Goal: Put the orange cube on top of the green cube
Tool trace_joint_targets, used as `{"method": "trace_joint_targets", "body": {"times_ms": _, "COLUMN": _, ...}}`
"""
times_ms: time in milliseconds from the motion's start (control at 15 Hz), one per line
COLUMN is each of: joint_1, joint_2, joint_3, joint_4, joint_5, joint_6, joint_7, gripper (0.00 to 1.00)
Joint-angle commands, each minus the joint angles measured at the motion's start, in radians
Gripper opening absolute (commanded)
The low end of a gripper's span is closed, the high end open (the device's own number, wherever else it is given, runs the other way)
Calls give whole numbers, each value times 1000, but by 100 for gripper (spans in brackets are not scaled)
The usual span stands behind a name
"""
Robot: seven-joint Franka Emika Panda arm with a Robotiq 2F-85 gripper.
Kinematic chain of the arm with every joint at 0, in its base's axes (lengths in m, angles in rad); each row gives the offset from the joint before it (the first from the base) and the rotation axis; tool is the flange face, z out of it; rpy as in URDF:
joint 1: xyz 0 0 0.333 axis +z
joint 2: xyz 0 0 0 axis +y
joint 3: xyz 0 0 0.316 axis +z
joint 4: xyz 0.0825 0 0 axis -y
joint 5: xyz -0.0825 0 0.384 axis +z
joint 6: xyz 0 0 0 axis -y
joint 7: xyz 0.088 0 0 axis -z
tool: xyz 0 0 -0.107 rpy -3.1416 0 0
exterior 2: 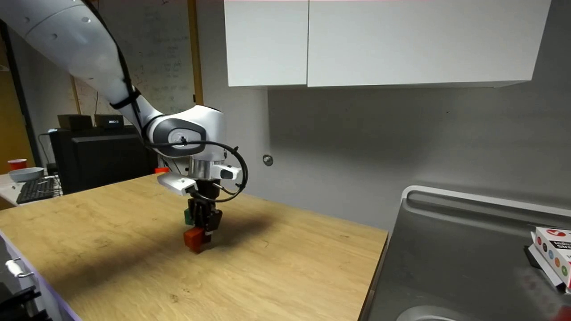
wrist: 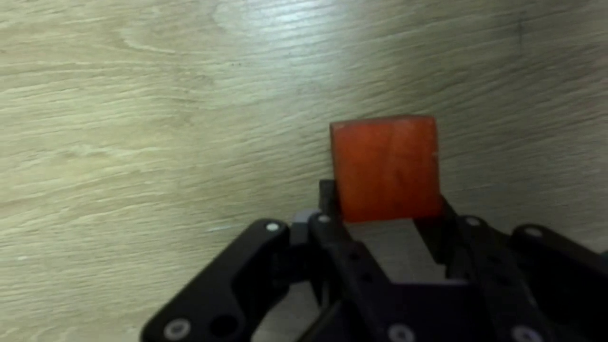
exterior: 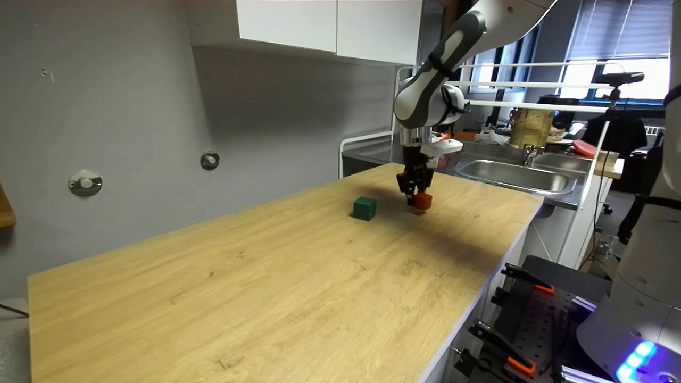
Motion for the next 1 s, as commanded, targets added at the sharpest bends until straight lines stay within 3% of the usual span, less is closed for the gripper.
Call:
{"method": "trace_joint_targets", "body": {"times_ms": 0, "joint_1": 10, "joint_2": -59, "joint_3": 8, "joint_4": 6, "joint_5": -26, "joint_6": -37, "joint_7": 44, "gripper": 19}}
{"method": "trace_joint_targets", "body": {"times_ms": 933, "joint_1": 161, "joint_2": -16, "joint_3": 138, "joint_4": 142, "joint_5": -31, "joint_6": -60, "joint_7": 115, "gripper": 19}}
